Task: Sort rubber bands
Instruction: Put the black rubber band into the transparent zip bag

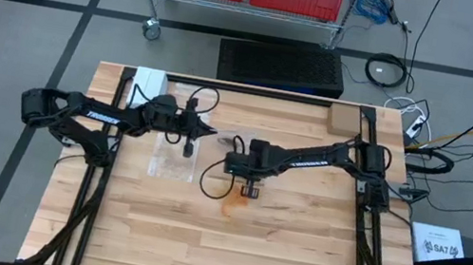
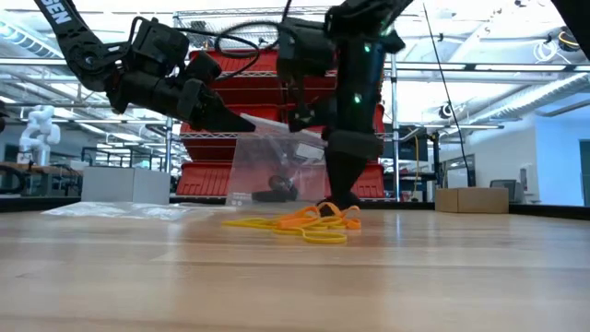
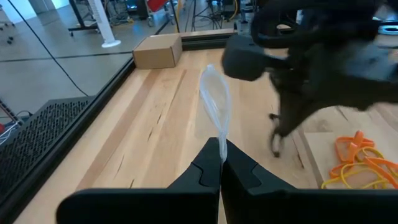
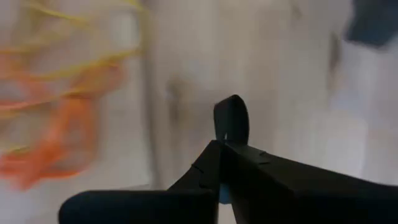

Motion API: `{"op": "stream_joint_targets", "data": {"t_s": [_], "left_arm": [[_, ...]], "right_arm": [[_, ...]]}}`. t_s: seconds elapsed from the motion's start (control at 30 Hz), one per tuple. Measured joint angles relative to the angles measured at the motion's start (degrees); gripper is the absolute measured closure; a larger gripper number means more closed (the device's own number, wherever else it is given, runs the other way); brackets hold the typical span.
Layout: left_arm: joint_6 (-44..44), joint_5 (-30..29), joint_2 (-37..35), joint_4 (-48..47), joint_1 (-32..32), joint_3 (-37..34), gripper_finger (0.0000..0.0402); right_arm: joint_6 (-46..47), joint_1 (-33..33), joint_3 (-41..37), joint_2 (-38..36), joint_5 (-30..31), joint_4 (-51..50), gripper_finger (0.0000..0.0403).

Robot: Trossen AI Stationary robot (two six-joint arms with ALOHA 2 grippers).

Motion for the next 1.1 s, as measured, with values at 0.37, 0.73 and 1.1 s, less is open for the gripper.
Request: {"op": "stream_joint_targets", "data": {"t_s": [0.37,0.73,1.1], "left_arm": [[0.0,0.0,0.0,0.0,0.0,0.0,0.0400],[0.0,0.0,0.0,0.1,0.0,0.0,0.0400],[0.0,0.0,0.0,0.1,0.0,0.0,0.0400]], "right_arm": [[11.6,2.5,-8.7,-1.7,3.8,6.7,0.0402],[12.4,4.0,-6.2,-1.6,0.0,4.3,0.0282],[10.1,1.9,1.8,-1.6,-0.9,-8.9,0.0197]]}}
